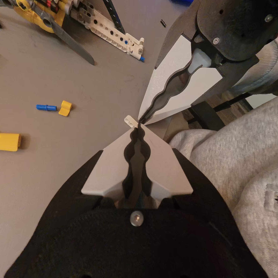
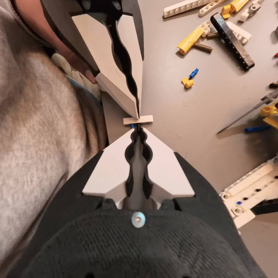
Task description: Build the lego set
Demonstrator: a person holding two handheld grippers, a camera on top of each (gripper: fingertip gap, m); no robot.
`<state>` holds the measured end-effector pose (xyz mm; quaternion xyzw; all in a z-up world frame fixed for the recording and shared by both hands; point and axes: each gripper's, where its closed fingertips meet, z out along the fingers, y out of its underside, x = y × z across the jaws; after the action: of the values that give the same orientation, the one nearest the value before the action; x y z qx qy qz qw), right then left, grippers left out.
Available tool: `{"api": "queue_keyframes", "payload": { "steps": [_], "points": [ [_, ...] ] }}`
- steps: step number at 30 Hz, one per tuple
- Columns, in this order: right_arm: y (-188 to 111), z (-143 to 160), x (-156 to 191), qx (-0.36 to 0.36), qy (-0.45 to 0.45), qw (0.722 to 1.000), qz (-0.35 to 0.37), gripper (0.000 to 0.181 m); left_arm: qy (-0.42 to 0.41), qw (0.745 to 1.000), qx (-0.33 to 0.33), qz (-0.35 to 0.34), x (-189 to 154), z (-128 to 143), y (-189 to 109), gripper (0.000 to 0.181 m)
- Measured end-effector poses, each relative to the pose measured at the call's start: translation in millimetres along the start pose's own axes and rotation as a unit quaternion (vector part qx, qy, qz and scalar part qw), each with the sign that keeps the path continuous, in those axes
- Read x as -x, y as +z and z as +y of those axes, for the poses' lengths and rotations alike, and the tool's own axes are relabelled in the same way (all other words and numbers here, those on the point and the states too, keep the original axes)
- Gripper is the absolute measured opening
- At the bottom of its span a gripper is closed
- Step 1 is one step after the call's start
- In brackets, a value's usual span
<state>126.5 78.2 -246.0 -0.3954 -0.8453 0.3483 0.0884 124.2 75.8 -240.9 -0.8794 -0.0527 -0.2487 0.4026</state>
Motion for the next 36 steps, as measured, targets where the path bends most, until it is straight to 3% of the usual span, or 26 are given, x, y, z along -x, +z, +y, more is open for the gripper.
{"api": "queue_keyframes", "payload": {
  "steps": [2,5,7,11,16,21,27,34,36],
  "points": [
    [0,0,-1,0.0,0.003,1.0,0.001,0.002,-0.011,1.0,-0.002,0.026,-3,-2,-1,0.004],
    [0,0,-2,-0.003,-0.001,1.0,0.006,0.002,-0.027,0.994,-0.022,0.101,-17,-13,-10,0.037],
    [0,0,-1,-0.01,-0.001,1.0,0.004,0.002,0.01,0.996,-0.037,0.084,-13,-23,-18,0.052],
    [0,0,1,-0.019,0.005,1.0,-0.003,0.003,0.184,0.982,0.027,0.013,1,-17,-15,0.069],
    [-3,2,-1,-0.026,0.028,0.999,0.003,0.002,0.383,0.916,0.114,0.027,0,-9,3,0.071],
    [-14,5,3,-0.053,0.055,0.997,0.018,0.003,0.403,0.889,0.198,0.091,-1,9,9,0.068],
    [-23,7,6,-0.095,0.089,0.991,0.018,0.003,0.355,0.907,0.202,0.104,0,17,-9,0.047],
    [-17,5,12,-0.106,0.084,0.991,0.004,0.003,0.311,0.935,0.165,0.036,3,10,-2,0.051],
    [-16,4,13,-0.103,0.076,0.992,0.004,0.003,0.32,0.934,0.159,0.023,2,11,0,0.05]
  ]
}}
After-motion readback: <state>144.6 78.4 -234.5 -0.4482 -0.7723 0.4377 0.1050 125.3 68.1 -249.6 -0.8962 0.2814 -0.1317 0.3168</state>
